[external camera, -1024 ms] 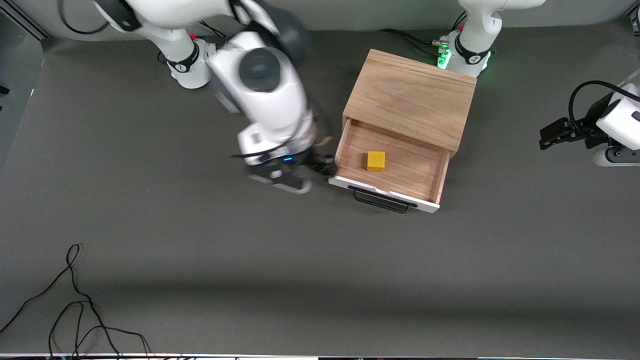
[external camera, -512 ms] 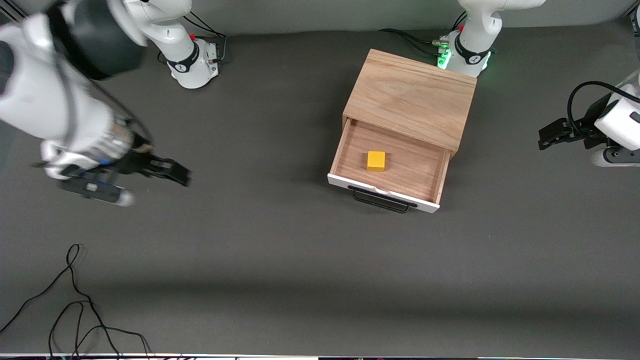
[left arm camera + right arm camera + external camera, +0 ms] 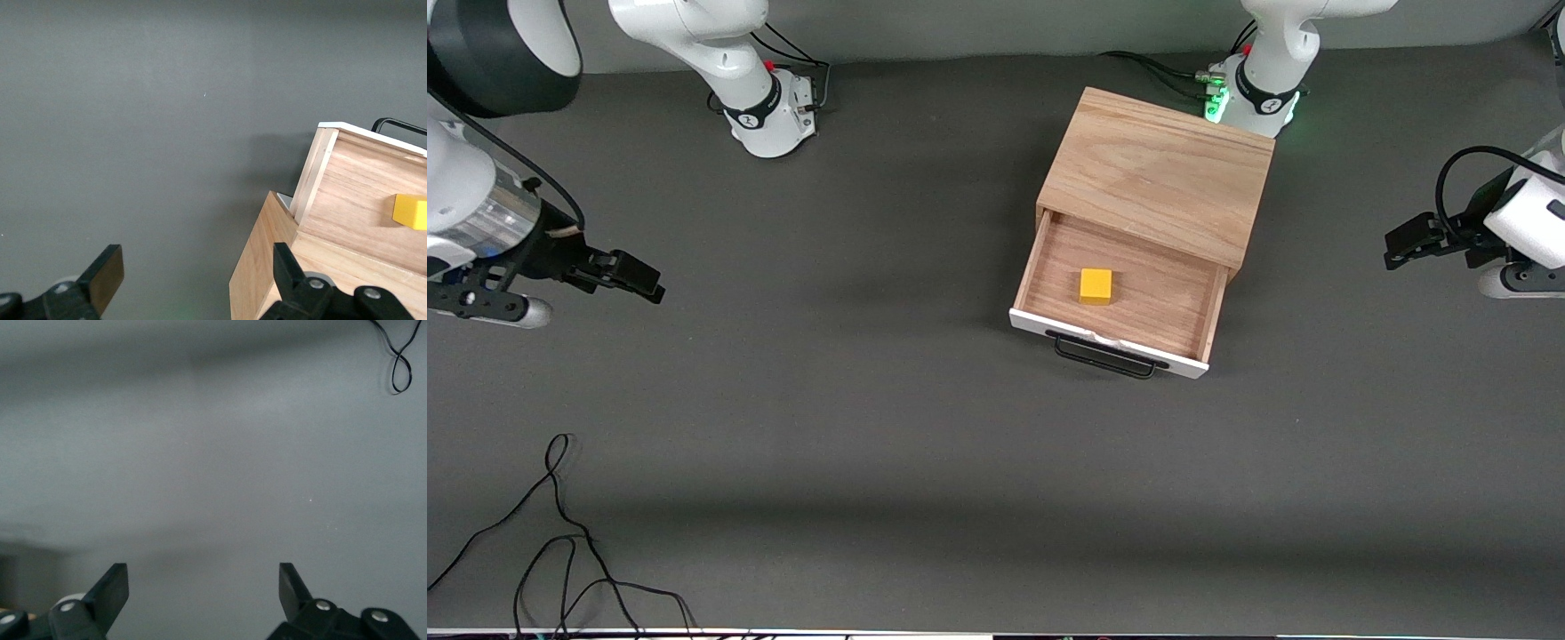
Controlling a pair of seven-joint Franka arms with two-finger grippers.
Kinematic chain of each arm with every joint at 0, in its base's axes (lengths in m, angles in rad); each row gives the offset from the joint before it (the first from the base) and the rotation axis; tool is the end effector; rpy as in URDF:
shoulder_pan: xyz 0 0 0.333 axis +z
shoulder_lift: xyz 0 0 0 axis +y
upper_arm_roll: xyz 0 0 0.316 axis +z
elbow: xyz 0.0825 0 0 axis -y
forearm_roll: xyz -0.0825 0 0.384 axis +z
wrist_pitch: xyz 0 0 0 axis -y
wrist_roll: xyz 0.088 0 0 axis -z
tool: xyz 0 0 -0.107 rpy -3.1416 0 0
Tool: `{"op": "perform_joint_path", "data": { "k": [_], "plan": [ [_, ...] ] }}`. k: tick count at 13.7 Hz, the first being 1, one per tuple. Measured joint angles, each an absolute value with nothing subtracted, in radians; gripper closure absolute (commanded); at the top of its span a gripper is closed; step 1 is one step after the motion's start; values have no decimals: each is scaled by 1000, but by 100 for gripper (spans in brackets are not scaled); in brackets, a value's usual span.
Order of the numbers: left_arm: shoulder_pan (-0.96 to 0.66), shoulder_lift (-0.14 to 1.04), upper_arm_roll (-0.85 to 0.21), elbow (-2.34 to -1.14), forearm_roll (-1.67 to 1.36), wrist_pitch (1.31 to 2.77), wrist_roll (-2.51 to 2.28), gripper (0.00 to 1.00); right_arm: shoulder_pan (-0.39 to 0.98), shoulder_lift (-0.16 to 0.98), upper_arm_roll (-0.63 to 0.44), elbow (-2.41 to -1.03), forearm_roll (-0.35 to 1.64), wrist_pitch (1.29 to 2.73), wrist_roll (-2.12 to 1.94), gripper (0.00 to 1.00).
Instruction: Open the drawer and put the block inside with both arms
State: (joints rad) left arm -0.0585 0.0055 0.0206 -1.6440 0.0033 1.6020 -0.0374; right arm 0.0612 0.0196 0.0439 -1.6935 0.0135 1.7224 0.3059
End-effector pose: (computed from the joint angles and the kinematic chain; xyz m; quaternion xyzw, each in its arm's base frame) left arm 0.5560 -0.0208 0.5895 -0.9997 0.0003 0.0237 0.0026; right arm 0.5662 0.0608 0.5684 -0.9948 0.1012 -0.0031 0.0079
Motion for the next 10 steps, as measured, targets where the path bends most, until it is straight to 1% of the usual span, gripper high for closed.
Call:
{"op": "perform_joint_path", "data": {
  "k": [2, 10],
  "plan": [
    [-59, 7, 21, -1645, 3, 1604, -37, 0, 64, 19, 47, -1719, 9, 1743, 300, 0],
    [-59, 7, 21, -1645, 3, 1618, -37, 0, 56, 13, 43, -1726, 9, 1778, 201, 0]
  ]
}}
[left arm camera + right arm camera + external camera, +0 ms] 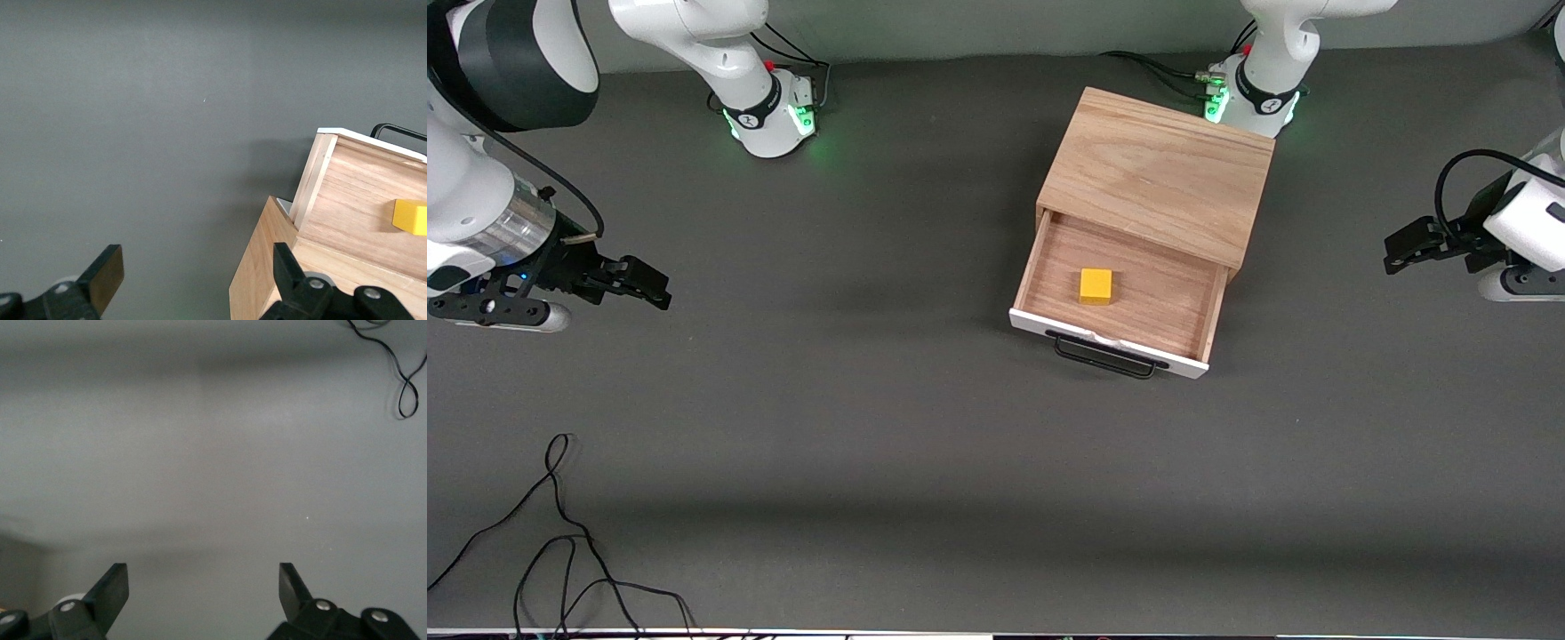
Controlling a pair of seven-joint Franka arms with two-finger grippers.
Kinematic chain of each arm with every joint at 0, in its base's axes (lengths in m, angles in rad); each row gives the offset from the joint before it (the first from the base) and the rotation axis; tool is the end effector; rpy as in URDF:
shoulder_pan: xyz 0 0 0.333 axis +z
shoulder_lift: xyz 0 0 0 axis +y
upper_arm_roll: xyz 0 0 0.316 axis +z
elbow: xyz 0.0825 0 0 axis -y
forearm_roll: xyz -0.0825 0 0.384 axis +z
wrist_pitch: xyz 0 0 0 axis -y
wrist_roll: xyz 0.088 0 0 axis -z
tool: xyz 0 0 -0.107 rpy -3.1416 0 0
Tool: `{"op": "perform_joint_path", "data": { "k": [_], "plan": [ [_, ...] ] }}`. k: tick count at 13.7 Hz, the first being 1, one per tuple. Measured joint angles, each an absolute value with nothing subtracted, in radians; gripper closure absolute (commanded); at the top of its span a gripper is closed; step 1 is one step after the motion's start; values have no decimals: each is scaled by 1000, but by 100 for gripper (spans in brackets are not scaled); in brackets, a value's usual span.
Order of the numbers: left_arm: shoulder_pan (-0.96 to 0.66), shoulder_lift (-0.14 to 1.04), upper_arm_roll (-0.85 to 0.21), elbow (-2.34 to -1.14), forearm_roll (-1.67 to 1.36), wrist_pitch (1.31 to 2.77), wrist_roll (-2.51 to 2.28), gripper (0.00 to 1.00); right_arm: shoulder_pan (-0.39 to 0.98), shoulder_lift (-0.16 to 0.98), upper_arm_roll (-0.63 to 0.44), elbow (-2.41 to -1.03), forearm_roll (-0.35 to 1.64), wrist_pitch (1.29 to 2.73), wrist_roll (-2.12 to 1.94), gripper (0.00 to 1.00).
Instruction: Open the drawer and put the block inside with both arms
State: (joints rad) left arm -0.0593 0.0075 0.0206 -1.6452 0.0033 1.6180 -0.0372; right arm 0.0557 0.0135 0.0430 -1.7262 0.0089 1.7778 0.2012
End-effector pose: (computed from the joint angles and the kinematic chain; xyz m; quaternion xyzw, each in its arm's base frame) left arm 0.5582 -0.0213 0.5892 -0.9998 0.0009 0.0173 0.0024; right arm 0.5683 0.0569 0.5611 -0.9985 0.0521 -0.0181 0.0075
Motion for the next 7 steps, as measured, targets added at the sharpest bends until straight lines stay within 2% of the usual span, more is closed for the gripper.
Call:
{"op": "perform_joint_path", "data": {
  "k": [7],
  "plan": [
    [-60, 8, 21, -1652, 3, 1618, -37, 0, 56, 14, 41, -1725, 9, 1740, 90, 0]
  ]
}}
